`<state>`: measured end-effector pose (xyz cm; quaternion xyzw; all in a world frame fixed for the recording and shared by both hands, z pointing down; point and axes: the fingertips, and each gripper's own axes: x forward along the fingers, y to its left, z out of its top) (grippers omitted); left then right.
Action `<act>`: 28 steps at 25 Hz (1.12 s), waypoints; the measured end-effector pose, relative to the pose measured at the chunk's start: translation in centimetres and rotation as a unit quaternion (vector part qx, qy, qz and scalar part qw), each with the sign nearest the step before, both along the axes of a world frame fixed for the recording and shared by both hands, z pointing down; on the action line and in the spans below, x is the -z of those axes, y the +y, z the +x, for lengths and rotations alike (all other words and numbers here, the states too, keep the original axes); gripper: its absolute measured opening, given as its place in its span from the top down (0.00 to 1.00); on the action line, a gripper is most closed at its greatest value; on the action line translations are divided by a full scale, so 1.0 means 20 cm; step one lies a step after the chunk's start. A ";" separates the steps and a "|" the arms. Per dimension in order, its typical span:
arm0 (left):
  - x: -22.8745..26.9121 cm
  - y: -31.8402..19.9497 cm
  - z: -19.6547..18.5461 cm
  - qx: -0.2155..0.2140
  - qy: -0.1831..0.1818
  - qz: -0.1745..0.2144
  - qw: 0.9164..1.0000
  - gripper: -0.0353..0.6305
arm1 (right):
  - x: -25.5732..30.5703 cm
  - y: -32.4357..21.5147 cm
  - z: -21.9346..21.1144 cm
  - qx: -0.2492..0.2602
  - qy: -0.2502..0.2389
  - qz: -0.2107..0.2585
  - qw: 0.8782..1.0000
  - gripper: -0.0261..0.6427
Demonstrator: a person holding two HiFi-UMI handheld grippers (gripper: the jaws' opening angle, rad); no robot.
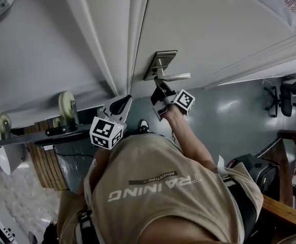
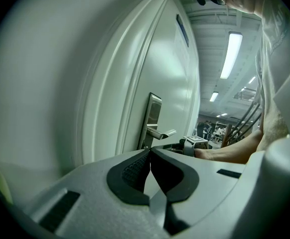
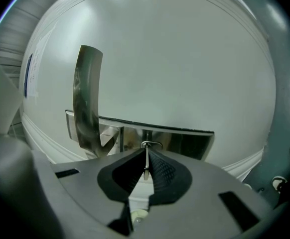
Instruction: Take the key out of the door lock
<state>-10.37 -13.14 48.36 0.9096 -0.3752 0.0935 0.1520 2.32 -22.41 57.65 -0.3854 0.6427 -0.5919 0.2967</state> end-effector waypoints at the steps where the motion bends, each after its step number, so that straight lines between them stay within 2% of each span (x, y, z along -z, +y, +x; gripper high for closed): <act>1: 0.00 0.00 0.00 0.001 0.000 0.000 1.000 0.93 | 0.00 0.00 0.00 -0.001 -0.001 -0.001 1.000 0.92; 28: 0.00 -0.01 0.03 0.003 0.002 0.005 1.000 0.93 | 0.00 0.05 0.00 0.023 0.004 -0.003 1.000 0.92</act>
